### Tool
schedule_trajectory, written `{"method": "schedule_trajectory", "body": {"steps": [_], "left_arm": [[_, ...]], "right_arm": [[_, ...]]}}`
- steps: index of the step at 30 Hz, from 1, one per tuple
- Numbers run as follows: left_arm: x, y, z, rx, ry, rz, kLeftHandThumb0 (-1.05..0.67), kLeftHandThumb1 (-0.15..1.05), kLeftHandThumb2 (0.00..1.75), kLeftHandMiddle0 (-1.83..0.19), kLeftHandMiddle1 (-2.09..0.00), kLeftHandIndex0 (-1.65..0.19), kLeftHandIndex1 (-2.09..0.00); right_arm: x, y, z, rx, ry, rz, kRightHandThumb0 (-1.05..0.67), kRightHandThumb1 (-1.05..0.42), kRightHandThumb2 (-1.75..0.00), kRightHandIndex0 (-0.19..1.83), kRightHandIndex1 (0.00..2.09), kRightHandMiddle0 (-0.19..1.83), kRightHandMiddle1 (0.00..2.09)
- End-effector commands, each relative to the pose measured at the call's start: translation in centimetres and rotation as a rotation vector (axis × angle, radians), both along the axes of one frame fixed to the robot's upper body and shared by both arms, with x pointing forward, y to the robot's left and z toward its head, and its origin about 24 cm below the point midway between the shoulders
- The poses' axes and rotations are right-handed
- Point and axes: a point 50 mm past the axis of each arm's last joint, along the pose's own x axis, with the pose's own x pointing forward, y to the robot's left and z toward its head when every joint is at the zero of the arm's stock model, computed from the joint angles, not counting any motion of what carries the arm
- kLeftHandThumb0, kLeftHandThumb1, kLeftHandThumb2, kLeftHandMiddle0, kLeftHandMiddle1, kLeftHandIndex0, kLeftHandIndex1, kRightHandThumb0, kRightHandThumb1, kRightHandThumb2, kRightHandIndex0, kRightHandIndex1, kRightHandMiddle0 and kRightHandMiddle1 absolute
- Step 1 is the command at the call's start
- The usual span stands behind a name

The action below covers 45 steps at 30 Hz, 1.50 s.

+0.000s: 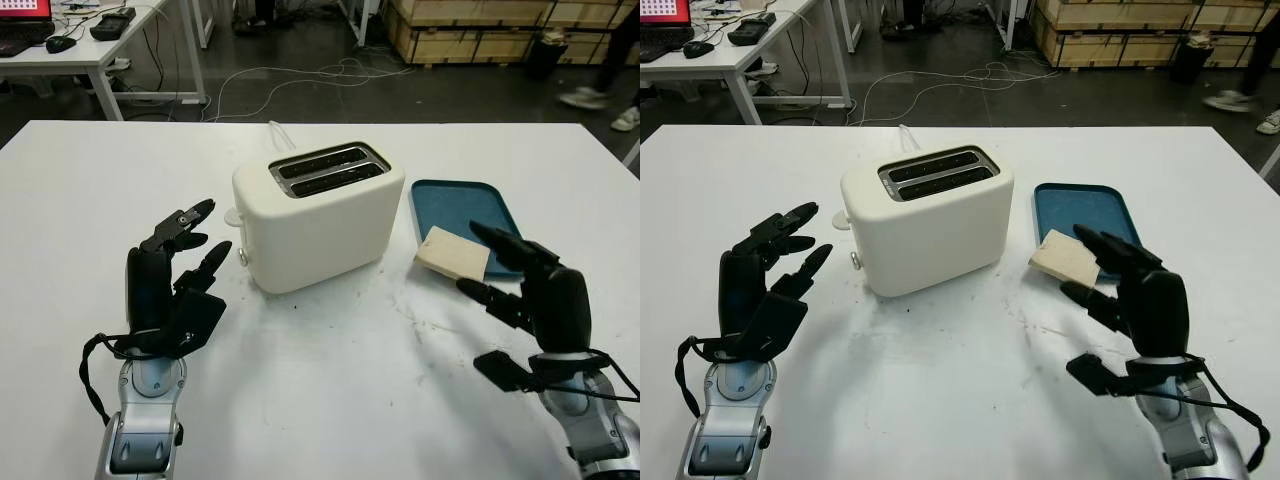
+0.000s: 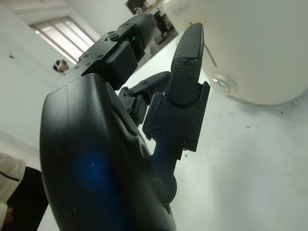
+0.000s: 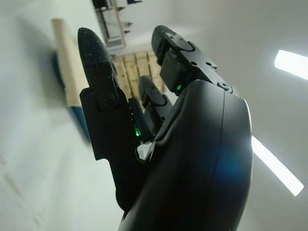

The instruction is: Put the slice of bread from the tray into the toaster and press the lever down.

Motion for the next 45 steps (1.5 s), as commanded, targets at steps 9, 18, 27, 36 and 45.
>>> {"method": "schedule_trajectory", "body": {"steps": [9, 18, 27, 36, 45], "left_arm": [[0.1, 0.0, 0.4, 0.010, -0.013, 0.002, -0.59, 0.92, 0.16, -0.53, -0.89, -0.74, -0.07], [0.1, 0.0, 0.4, 0.018, -0.017, 0.003, -0.59, 0.92, 0.16, -0.54, -0.89, -0.75, -0.07], [0.2, -0.1, 0.4, 0.002, -0.025, -0.005, -0.58, 0.92, 0.15, -0.54, -0.90, -0.75, -0.07], [0.2, -0.1, 0.5, 0.004, -0.045, 0.005, -0.58, 0.92, 0.16, -0.54, -0.92, -0.76, -0.07], [0.1, 0.0, 0.6, 0.004, -0.051, 0.006, -0.57, 0.92, 0.16, -0.54, -0.90, -0.75, -0.06]], "right_arm": [[0.9, -0.3, -2.2, -0.170, 0.051, -0.068, -0.62, -0.78, 0.00, 0.45, 0.00, 0.49, 0.00], [2.0, -0.5, -3.6, -0.215, 0.098, -0.100, -0.57, -0.80, -0.01, 0.43, 0.00, 0.46, 0.00], [3.0, -0.1, -4.0, -0.289, 0.065, -0.105, -0.52, -0.83, -0.01, 0.44, 0.01, 0.45, 0.00], [3.8, 0.2, -3.7, -0.324, 0.025, -0.082, -0.46, -0.84, 0.00, 0.44, 0.01, 0.47, 0.01], [3.9, 0.0, -3.7, -0.357, 0.048, -0.077, -0.45, -0.87, -0.01, 0.46, 0.01, 0.48, 0.01]]}}
